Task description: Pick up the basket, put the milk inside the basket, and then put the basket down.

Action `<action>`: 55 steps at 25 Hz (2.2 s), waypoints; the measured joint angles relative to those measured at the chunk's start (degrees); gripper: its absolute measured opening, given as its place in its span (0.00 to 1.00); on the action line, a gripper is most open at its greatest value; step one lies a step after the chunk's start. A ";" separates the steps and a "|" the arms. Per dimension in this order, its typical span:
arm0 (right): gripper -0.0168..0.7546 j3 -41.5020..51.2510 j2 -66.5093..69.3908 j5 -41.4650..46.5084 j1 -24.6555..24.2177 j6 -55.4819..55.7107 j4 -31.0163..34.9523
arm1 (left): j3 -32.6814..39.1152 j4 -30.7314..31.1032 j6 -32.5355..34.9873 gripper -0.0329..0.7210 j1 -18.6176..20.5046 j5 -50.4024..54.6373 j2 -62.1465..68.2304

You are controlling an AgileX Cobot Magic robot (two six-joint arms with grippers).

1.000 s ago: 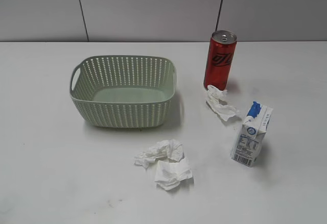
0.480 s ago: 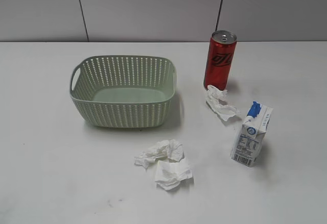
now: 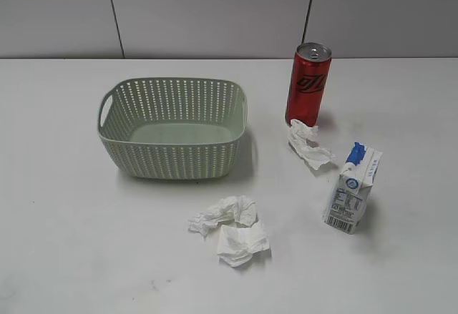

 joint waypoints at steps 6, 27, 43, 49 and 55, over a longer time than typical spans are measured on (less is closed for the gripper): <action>0.79 0.00 0.00 0.00 0.00 0.00 0.00 | 0.00 0.00 0.00 0.36 0.00 0.00 0.00; 0.79 0.00 0.00 0.00 0.00 0.00 0.00 | -3.80 0.13 0.00 0.86 0.00 -4.23 3.20; 0.79 0.00 0.00 0.00 0.00 0.00 0.00 | -21.06 0.25 0.00 0.83 0.00 -9.88 43.15; 0.79 0.00 0.00 0.00 0.00 0.00 0.00 | -29.91 -2.63 0.30 0.82 -0.28 -9.95 58.47; 0.79 0.00 0.00 0.00 0.00 0.00 0.00 | -43.01 -2.63 1.25 0.81 -6.68 -6.94 76.29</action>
